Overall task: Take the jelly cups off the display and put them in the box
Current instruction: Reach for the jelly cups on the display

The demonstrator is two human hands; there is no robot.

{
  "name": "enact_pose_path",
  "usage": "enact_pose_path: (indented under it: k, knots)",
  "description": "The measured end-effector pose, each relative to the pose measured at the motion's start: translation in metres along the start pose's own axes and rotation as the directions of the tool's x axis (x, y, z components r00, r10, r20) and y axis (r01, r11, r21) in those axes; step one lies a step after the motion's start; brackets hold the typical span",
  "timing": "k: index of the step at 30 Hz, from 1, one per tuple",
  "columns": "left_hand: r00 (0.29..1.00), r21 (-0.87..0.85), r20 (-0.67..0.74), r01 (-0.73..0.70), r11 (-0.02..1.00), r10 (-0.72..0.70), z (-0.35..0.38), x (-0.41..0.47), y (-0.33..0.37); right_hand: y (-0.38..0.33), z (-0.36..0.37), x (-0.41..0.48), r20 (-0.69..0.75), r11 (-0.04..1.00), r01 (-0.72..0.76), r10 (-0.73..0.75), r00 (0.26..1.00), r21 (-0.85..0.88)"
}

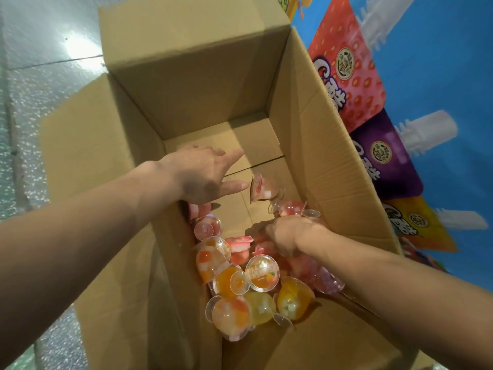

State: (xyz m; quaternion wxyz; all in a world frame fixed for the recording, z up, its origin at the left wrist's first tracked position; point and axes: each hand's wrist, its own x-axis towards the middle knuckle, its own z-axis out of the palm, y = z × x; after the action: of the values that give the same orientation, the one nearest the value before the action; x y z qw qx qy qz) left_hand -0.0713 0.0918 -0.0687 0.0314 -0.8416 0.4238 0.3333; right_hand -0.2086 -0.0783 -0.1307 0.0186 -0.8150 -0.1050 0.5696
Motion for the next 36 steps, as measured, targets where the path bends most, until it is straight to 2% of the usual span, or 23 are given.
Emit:
enact_pose_path:
  k: [5,8,11,14,21,27,30,32,33,34,36]
  knots:
    - [1.000,0.029,-0.014,-0.009,1.000,0.009,0.001,0.000,0.000,0.017,0.001,0.002,-0.076,0.995,-0.020,0.027,0.997,0.102]
    - [1.000,-0.040,0.005,-0.017,0.999,0.017,0.002,-0.001,0.001,0.033,-0.002,-0.007,-0.242,0.942,0.069,0.014,0.970,0.328]
    - [0.998,-0.125,0.032,-0.054,0.991,0.058,-0.003,-0.002,0.005,0.046,-0.012,-0.020,-0.343,0.739,0.225,0.009,0.939,0.635]
    - [0.995,-0.126,0.028,-0.090,0.988,0.094,-0.007,-0.002,0.012,0.056,-0.024,-0.033,-0.368,0.496,0.326,-0.013,0.930,0.805]
    - [0.981,-0.162,-0.088,-0.185,0.969,0.172,-0.008,0.001,0.023,0.054,-0.041,-0.049,-0.385,0.219,0.393,-0.079,0.920,0.893]
    - [0.972,-0.194,-0.160,-0.202,0.960,0.172,-0.011,-0.003,0.026,0.050,-0.041,-0.043,-0.370,0.121,0.381,-0.105,0.923,0.917]
    - [0.978,-0.244,-0.176,-0.156,0.957,0.114,-0.008,-0.005,0.022,0.048,-0.042,-0.044,-0.377,0.013,0.379,-0.092,0.922,0.925]
    - [0.980,-0.243,-0.192,-0.102,0.965,0.055,-0.006,-0.004,0.013,0.047,-0.037,-0.037,-0.326,-0.115,0.317,-0.063,0.943,0.941]
    - [0.977,-0.231,-0.211,-0.080,0.970,0.031,-0.005,-0.003,0.008,0.046,-0.031,-0.032,-0.283,-0.142,0.275,-0.043,0.958,0.951]
    - [0.974,-0.224,-0.228,-0.058,0.973,0.006,-0.004,-0.002,0.003,0.044,-0.024,-0.026,-0.229,-0.103,0.225,-0.023,0.973,0.969]
    - [0.968,-0.227,-0.250,-0.025,0.973,-0.034,-0.002,0.000,-0.007,0.033,-0.009,-0.013,-0.114,0.134,0.107,0.045,0.992,0.985]
